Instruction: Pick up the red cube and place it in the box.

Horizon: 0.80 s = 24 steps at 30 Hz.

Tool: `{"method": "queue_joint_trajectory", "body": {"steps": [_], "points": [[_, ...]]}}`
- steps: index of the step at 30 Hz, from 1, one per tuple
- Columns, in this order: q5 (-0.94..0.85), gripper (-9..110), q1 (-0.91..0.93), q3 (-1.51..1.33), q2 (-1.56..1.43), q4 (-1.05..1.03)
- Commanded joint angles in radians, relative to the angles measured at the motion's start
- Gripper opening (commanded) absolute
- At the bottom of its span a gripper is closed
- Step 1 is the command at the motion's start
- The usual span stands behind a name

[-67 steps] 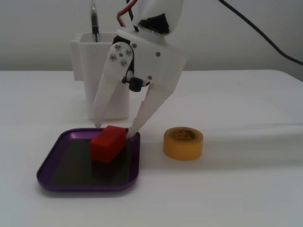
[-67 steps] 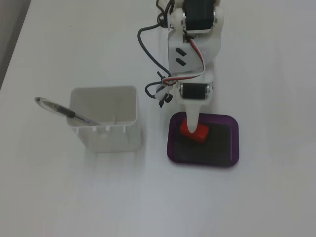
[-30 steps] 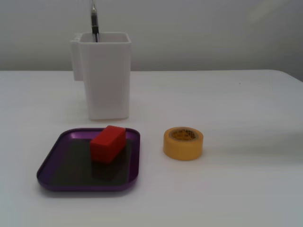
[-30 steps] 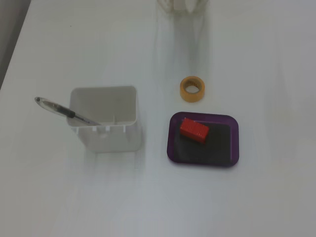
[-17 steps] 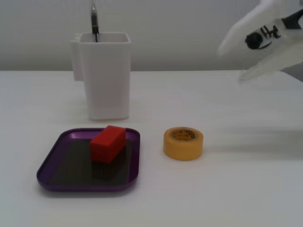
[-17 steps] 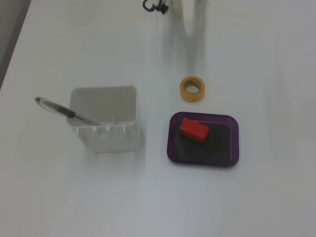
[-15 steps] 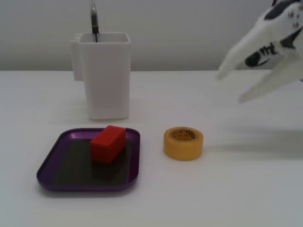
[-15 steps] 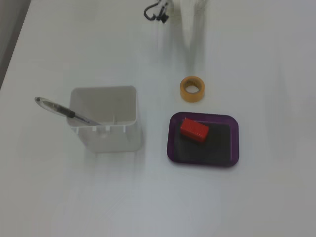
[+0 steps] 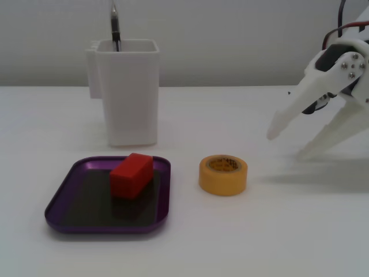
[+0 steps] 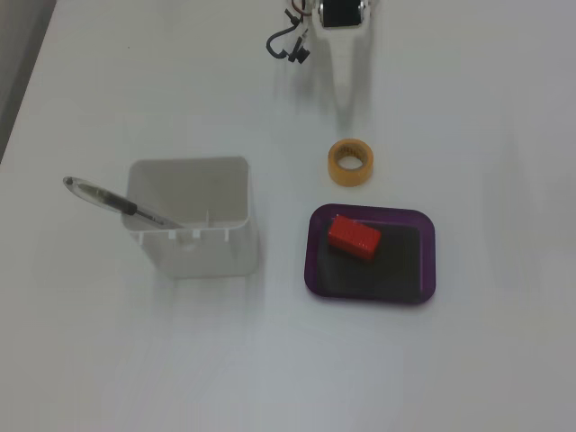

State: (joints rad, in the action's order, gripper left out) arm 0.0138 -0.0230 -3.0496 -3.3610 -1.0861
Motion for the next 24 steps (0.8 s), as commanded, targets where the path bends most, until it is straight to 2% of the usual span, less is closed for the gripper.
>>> {"method": "queue_joint_trajectory", "body": {"steps": [1,6,24], "points": [[0.006,13,0.002,-0.032,-0.094,0.008],[0.006,-1,0.002,-0.032,-0.094,0.006],[0.011,1,-0.008,-0.034,-0.094,0.018]]}}
